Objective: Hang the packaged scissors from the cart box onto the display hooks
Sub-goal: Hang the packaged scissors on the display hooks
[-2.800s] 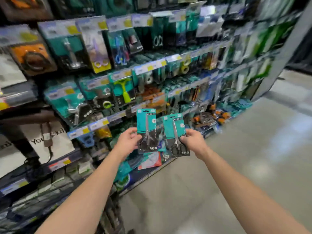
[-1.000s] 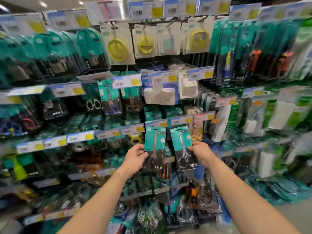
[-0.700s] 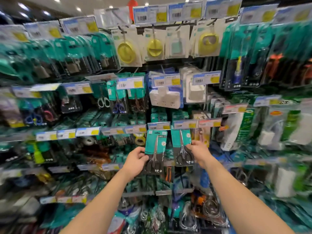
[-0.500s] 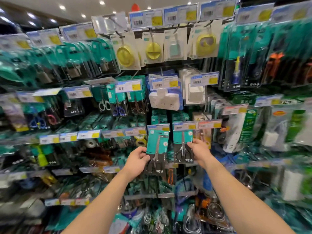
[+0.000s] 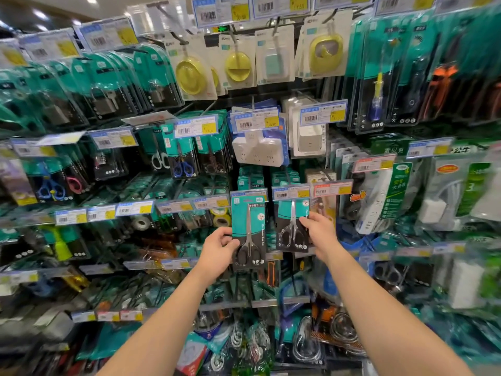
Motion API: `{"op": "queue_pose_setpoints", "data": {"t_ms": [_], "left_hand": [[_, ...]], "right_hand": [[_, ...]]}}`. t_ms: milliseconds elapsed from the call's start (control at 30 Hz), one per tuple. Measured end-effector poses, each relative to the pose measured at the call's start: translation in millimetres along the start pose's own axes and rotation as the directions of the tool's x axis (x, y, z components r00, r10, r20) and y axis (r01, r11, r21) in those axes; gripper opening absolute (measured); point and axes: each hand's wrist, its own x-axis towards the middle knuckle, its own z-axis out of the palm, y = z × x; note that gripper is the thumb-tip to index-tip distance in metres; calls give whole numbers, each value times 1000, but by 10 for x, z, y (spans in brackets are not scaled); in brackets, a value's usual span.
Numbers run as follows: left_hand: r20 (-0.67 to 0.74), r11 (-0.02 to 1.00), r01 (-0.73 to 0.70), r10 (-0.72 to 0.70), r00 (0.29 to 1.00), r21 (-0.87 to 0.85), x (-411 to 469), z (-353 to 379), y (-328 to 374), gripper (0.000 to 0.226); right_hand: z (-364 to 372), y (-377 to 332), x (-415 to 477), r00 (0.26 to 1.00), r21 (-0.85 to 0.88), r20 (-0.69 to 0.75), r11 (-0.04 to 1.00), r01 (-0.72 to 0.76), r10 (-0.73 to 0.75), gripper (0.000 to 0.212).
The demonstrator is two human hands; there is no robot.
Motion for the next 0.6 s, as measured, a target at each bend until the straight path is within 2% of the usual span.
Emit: {"op": "queue_pose_setpoints", "data": {"t_ms": [200,600], "left_hand": [[39,1000,4,-5,999,23,17,72,0,15],[48,999,-1,-1,999,44,81,147,69,16]], "right_hand": [[-28,31,14,997,-132,16,988,75,-74,22],[-43,73,57,993,-111,61,988,111,-105,18]]}}
